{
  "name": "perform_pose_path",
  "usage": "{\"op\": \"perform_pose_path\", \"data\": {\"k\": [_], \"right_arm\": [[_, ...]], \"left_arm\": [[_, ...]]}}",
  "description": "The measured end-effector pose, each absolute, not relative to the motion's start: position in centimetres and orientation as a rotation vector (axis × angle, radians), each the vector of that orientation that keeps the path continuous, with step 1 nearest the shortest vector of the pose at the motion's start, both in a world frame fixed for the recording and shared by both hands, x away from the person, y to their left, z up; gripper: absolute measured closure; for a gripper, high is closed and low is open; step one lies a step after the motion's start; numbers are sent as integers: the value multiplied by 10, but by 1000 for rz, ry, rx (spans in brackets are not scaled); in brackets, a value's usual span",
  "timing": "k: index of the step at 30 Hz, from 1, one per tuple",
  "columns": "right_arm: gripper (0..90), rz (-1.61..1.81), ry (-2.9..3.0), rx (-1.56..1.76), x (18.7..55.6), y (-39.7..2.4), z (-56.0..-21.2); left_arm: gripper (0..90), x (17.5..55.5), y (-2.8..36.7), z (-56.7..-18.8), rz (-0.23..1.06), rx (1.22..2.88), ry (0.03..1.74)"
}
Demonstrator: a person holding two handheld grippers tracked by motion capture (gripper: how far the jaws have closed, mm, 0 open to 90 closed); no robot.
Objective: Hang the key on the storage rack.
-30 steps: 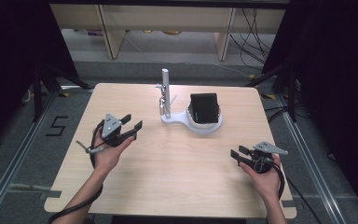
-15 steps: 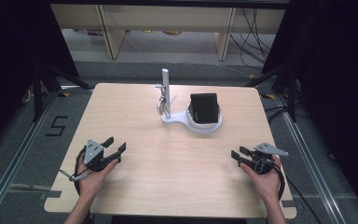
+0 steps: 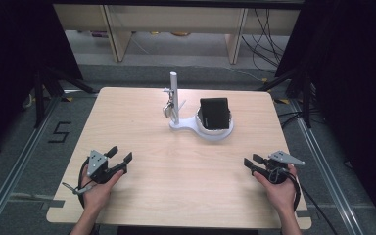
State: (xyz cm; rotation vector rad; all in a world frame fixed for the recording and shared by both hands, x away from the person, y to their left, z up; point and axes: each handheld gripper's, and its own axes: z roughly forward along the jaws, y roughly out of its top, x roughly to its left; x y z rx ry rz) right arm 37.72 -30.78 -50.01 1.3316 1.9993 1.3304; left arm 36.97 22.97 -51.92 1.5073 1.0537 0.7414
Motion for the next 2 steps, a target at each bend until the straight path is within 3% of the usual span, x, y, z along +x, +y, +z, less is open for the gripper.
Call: {"op": "perform_pose_path", "data": {"k": [2], "right_arm": [[524,1334,1999,1345,377,-308,-501]], "left_arm": [[346,370,230,-519,747,1504,1054]]}}
